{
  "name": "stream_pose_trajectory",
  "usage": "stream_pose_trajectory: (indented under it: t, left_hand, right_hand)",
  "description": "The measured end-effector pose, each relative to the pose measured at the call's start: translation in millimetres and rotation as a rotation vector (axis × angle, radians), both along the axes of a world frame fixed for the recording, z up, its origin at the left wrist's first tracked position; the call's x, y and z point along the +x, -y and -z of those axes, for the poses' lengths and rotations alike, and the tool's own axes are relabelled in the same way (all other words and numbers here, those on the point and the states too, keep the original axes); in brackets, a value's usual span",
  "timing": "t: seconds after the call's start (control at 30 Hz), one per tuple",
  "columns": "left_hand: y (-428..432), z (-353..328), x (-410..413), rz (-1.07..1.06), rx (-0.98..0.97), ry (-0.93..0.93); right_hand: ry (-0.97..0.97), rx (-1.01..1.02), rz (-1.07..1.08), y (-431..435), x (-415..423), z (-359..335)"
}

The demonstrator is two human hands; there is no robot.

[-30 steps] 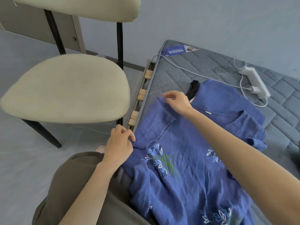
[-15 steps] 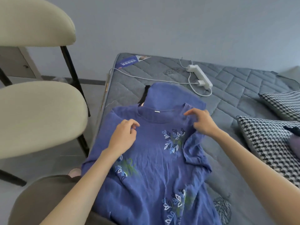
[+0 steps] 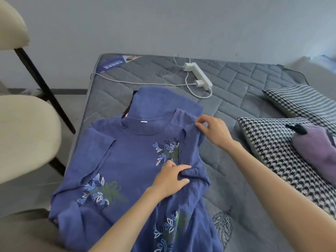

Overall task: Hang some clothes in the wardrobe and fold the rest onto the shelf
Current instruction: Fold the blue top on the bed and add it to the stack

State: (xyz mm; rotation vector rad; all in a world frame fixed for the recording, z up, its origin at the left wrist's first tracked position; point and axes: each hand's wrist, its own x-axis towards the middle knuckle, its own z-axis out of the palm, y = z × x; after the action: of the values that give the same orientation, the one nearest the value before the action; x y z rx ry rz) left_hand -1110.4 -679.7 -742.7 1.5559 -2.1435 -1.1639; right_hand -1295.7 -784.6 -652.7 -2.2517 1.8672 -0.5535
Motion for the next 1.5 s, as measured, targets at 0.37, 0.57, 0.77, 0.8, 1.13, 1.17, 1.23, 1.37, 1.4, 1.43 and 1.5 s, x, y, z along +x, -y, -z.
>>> stream_pose_trajectory:
  t: [0.37, 0.57, 0.77, 0.8, 1.13, 1.17, 1.23, 1.37, 1.4, 1.43, 1.5]
  left_hand:
    - [-6, 1, 5, 0.011, -0.031, 0.045]
    - [8, -9, 5, -0.206, -0.028, -0.013]
    - [44, -42, -8, -0.522, -0.001, -0.136]
    - [51, -47, -11, -0.540, 0.009, -0.151]
    - [91, -53, -15, -0.644, -0.018, -0.220]
    - [93, -53, -13, -0.654, -0.022, -0.224]
    - [95, -52, -7, -0.671, -0.040, -0.231]
    - [98, -54, 3, -0.684, -0.072, -0.241]
    - [99, -54, 5, -0.691, -0.071, -0.242]
    - [100, -54, 6, -0.696, -0.069, -0.240]
    - [102, -54, 9, -0.693, -0.056, -0.229]
  right_hand:
    - [0.008, 0.075, -0.146, 19, 21, 14]
    - [0.307, 0.050, -0.065, 9, 7, 13]
    - [0.393, -0.033, 0.124, 1, -13, 22]
    - [0.361, -0.017, 0.141, 1, -17, 25]
    - [0.083, 0.232, 0.084, 9, -26, 25]
    - [0.049, 0.253, 0.081, 11, -27, 24]
    - [-0.019, 0.291, 0.087, 13, -27, 21]
    - [-0.172, 0.258, 0.153, 16, -24, 14]
    - [-0.188, 0.239, 0.175, 17, -22, 12]
    - [-0.194, 0.220, 0.193, 18, -21, 12]
    - [-0.167, 0.196, 0.215, 19, -19, 11]
